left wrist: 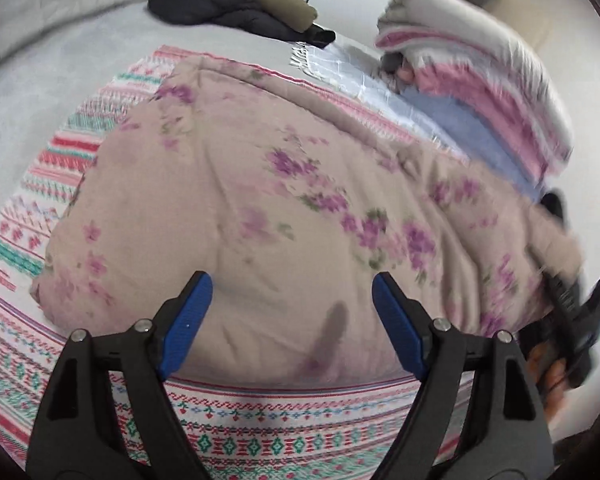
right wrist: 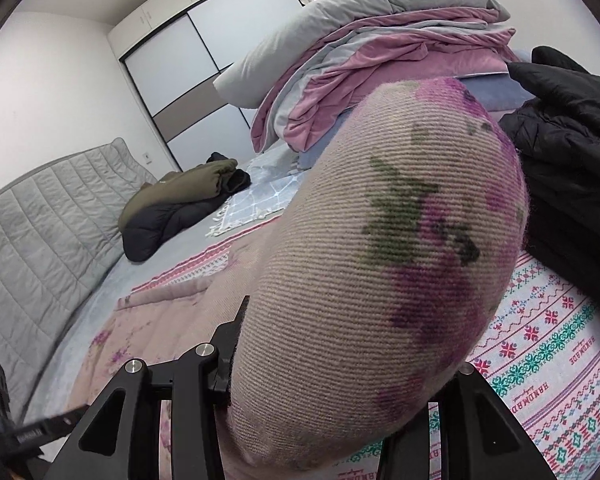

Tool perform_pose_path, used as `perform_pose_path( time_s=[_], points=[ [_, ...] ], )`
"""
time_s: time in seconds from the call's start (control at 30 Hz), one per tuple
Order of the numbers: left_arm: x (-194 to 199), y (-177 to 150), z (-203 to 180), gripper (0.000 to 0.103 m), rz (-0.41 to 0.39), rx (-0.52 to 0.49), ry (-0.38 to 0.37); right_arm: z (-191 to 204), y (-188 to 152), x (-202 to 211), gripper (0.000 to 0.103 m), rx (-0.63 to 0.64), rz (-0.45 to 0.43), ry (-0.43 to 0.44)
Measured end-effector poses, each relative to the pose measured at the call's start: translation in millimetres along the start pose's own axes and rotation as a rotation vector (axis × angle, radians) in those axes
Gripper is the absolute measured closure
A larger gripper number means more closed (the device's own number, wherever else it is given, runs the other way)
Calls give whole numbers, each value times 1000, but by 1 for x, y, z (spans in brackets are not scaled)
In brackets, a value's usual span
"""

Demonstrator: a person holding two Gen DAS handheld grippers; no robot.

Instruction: Fold large clothes

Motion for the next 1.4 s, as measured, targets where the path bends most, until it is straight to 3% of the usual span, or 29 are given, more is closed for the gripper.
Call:
perform_pose_path(
  time_s=[0.13,0.2,0.33,0.43,0.6,0.7,0.77,0.87,0.93,0.97,1.07,1.13,1.27,1.33,1.4],
  points=[
    [2,18,55,20,-27,272,-82,-3,0,-2,61,22,4,-33],
    [-17,12,74,24,37,365,-141,-3,-1,-5,61,27,6,-60],
    [-24,6,71,30,72,312,-121,8,2,-4,62,73,10,-115],
    [-24,11,74,30,73,352,-149,36,13,1,63,181,-17,-149],
    [-16,17,107,30,74,532,-305,127,21,14,66,543,-133,-218],
    [-24,13,112,30,109,558,-341,197,7,28,66,778,-243,-221],
    [-26,13,112,30,127,546,-363,256,-23,37,66,1024,-335,-177],
    [-22,15,127,30,132,674,-456,318,-86,44,66,1333,-407,-36],
    [-7,19,156,30,93,835,-535,342,-124,45,66,1425,-386,75],
    [9,26,174,30,14,866,-525,348,-137,43,66,1437,-361,122],
    [60,42,213,30,-201,848,-378,357,-164,32,66,1402,-255,215],
    [75,45,218,29,-238,835,-376,355,-179,22,65,1370,-200,232],
    [61,50,187,28,-133,735,-422,350,-222,10,63,1501,-164,225],
    [53,50,179,28,-75,680,-412,349,-228,11,53,1550,-179,209],
    [49,48,173,28,-44,655,-379,347,-213,15,26,1495,-161,231]
  ],
)
Point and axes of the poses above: each gripper's, at about its wrist camera, not at the fingertips, and x roughly against the way its jaws point, z to its left, y to its top, the point moved 3 cm from there along -x, roughly the way its jaws point, and after that the axes turned 11 degrees about -z, right-handed, at the moved point
